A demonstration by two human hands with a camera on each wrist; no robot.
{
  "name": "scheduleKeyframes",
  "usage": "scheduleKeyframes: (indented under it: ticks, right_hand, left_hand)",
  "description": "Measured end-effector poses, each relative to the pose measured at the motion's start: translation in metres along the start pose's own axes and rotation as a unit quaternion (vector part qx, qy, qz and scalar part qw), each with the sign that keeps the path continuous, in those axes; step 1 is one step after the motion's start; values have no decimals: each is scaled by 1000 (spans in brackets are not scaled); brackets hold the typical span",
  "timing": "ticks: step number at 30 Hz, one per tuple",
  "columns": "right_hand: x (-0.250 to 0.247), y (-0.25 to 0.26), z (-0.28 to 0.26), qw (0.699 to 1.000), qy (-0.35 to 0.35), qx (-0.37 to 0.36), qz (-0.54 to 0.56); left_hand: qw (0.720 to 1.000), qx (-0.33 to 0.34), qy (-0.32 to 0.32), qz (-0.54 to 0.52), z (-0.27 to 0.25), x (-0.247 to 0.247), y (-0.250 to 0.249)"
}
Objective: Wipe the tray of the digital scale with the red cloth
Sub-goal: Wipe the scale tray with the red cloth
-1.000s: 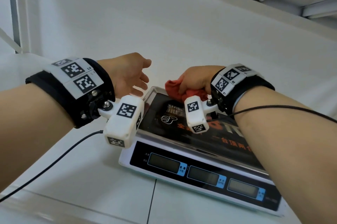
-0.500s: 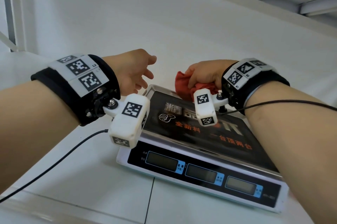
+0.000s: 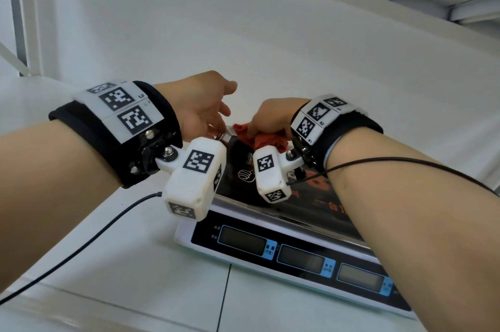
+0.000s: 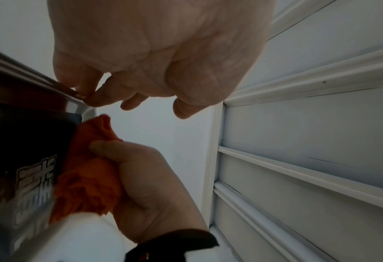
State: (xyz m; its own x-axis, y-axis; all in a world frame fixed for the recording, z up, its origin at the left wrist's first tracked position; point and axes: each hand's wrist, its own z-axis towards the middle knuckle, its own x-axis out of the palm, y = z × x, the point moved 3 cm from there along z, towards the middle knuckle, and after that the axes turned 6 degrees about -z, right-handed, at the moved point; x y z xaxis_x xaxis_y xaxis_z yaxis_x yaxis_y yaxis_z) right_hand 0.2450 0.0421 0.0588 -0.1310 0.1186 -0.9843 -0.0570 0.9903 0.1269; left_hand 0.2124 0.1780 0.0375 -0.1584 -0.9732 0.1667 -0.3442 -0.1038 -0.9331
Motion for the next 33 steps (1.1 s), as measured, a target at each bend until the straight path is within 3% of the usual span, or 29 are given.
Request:
scheduleKeyframes:
  ticks: [9,13,14,17,19,21,26,30,33]
  right_hand:
    - [4,19,-18,993,75,-86,-43]
    - [-1,3,-32,982,158,-84,63]
    - [-4,-2,-31,985,142,-67,66]
    - [-21,-23,-23,1000,9,-8,13]
    - [-24,-39,-20,999,-21,40,-20]
    - [-19,-51,-17,997,-4,73,-11]
    - [-7,-55,-18,997,-15,69,-37]
    - [-7,-40,-31,993,30,3,-115]
    - [-10,-35,-43,987,115,-42,-102]
  left_hand:
    - [1000,-6,0,12,-2,-1,-1]
    - [1000,-6,1,9,-5,4,-4]
    - [1000,-7,1,6,-5,5,-4]
    - [1000,-10,-1,-6,-7,7,-7]
    - [1000,-11,4,-21,-8,9,-10]
    - [999,-17,23,-37,-7,11,-13]
    - [997,-41,49,-43,-1,24,-14]
    - [997,-48,43,-30,4,30,-16]
    - [998,-42,41,-20,4,34,-20]
